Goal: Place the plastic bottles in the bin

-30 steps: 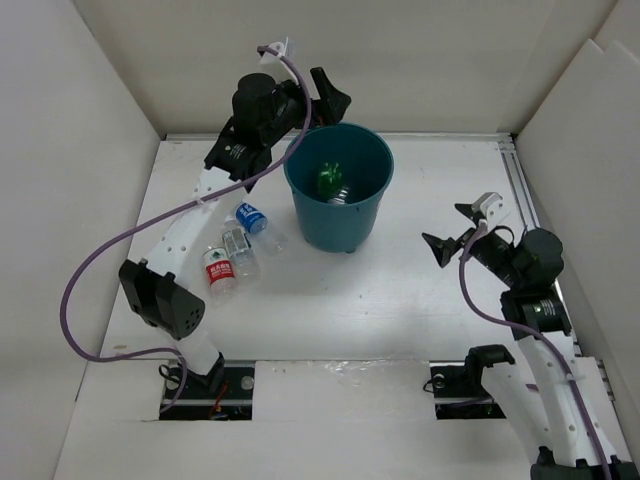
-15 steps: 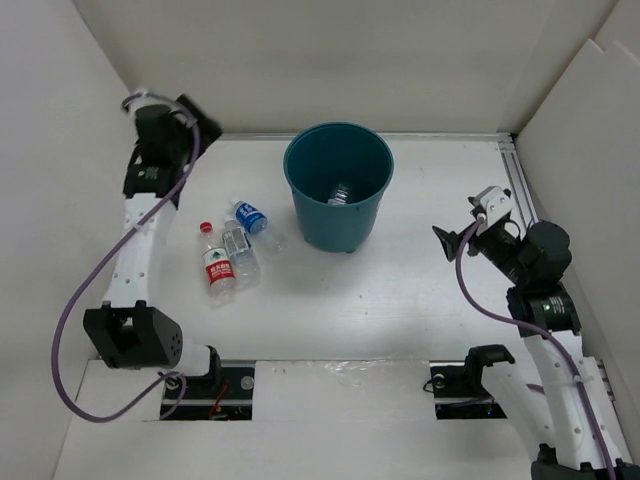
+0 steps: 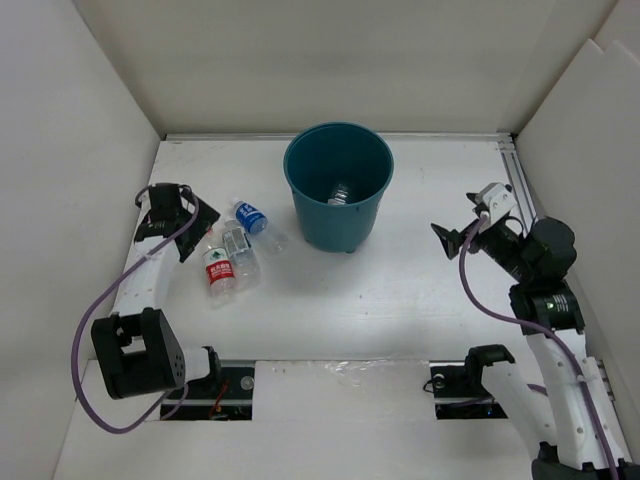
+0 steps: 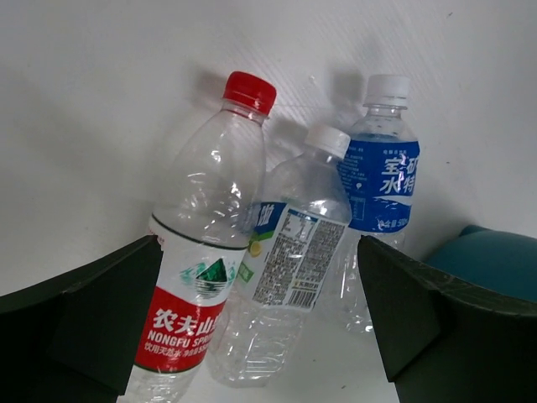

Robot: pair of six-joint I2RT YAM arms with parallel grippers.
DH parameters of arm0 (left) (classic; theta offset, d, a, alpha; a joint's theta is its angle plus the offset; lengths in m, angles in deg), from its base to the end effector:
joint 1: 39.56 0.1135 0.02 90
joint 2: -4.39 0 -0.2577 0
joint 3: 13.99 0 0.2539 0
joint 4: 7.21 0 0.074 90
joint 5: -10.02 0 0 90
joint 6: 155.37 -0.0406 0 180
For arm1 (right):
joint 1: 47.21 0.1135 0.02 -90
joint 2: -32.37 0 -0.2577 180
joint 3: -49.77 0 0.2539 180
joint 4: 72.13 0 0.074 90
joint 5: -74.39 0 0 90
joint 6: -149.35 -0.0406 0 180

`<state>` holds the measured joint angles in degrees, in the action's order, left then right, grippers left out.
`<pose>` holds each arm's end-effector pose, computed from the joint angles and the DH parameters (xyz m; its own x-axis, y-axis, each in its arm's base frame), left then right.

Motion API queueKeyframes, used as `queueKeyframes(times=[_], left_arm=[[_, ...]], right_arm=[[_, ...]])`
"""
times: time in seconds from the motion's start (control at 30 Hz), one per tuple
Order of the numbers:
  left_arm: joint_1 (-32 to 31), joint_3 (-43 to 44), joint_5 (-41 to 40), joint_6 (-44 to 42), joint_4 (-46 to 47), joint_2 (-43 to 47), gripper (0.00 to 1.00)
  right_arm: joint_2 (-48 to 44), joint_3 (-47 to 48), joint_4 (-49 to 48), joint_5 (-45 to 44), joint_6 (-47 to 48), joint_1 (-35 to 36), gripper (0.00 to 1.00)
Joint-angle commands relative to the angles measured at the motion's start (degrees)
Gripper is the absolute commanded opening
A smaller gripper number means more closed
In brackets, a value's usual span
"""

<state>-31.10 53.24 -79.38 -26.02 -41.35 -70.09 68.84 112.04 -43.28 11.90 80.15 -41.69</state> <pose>0.2858 0.0421 0.2540 -0.4174 -0.7031 -0.5758 -0.5224 0.7040 -0.4810 0.1487 0.0332 0.3713 0.1438 -0.3025 -0.9422 -0.5278 0.7820 -0.3316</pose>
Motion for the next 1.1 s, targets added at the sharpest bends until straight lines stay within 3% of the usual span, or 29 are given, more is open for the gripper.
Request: queueKeyframes(times=[0.0, 0.33, 0.6, 0.73, 1.07], left_arm=[[0.2, -1.8, -2.5, 1.6, -0.7, 3.9, 1.0], [0.2, -4.6, 4.1, -2.6, -1.2, 1.6, 1.0], [0.2, -4.6, 2.9, -5.6, -2.3, -2.6, 0.97], [0.2, -4.6, 2.2, -6.2, -2.3, -2.6, 0.9], [0.2, -5.1, 1.7, -6.2, -3.4, -8.7, 0.9]], right_arm=[[-1.6, 0.5, -4.1, 3.3, -1.3, 0.5, 1.0], [-3.3, -0.5, -3.0, 1.9, -1.3, 3.3, 1.0], [-5.0, -1.6, -2.4, 1.9, -1.3, 3.3, 1.0], [-5.0, -2.2, -3.0, 1.9, -1.8, 3.3, 1.0], [-5.7, -2.1, -2.9, 1.9, -3.0, 3.3, 1.0]])
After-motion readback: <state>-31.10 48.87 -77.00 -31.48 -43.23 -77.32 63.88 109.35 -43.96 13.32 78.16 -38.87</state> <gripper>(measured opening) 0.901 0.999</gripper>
